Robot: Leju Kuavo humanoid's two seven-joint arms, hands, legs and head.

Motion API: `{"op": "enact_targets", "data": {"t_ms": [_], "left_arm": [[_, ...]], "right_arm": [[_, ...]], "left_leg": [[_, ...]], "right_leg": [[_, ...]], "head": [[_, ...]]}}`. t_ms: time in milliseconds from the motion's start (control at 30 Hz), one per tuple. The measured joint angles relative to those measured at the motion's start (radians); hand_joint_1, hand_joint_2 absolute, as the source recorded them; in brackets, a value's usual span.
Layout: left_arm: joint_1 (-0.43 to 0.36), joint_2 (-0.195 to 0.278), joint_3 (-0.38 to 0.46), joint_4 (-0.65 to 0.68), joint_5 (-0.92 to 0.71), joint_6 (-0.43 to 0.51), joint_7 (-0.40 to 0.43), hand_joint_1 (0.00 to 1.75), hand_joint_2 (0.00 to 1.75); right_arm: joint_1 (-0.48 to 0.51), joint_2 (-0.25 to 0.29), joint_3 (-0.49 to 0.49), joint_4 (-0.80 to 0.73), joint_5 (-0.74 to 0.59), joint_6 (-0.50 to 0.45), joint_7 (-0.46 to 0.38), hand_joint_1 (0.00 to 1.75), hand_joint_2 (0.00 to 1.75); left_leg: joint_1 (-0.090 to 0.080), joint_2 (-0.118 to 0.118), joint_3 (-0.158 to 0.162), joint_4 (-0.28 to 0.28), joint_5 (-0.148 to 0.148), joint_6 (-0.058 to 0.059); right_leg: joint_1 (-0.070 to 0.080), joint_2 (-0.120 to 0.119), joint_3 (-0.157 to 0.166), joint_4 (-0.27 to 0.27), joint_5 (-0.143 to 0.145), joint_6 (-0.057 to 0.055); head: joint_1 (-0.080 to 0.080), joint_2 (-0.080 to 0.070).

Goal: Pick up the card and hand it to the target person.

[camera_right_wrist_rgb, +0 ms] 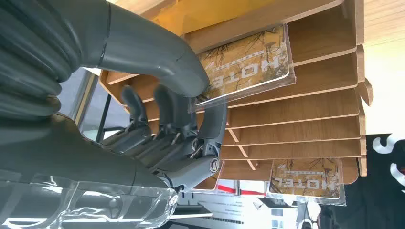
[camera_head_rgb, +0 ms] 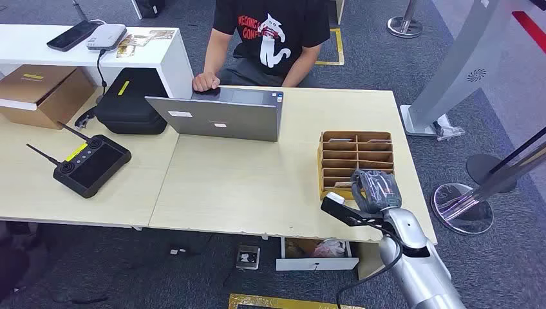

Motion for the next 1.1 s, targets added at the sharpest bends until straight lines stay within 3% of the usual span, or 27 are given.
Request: {"op": "enact_targets", "data": {"t_ms": [533,867,1100], "left_arm": [[0.000,-0.006,0.000,0.000,0.017,-0.002,-0.012,0.00,0.00],[0.000,-0.007,0.010,0.000,0.015,-0.001,-0.016,0.00,0.00],[-0.002,-0.006,0.011,0.000,0.011,0.006,-0.010,0.00,0.00]], "right_arm": [[-0.013,0.012,0.000,0.013,-0.014,0.003,-0.003,1.74,1.75],[-0.052,0.032,-0.001,-0.021,-0.102,-0.115,-0.028,1.75,1.75],[-0.108,0.045,-0.002,-0.066,-0.127,-0.123,-0.042,1.75,1.75]], "left_leg": [[0.000,0.000,0.000,0.000,0.000,0.000],[0.000,0.000,0.000,0.000,0.000,0.000],[0.000,0.000,0.000,0.000,0.000,0.000]], "right_leg": [[0.000,0.000,0.000,0.000,0.000,0.000],[0.000,0.000,0.000,0.000,0.000,0.000],[0.000,0.000,0.000,0.000,0.000,0.000]], "head": [[0.000,0.000],[0.000,0.000],[0.000,0.000]]}}
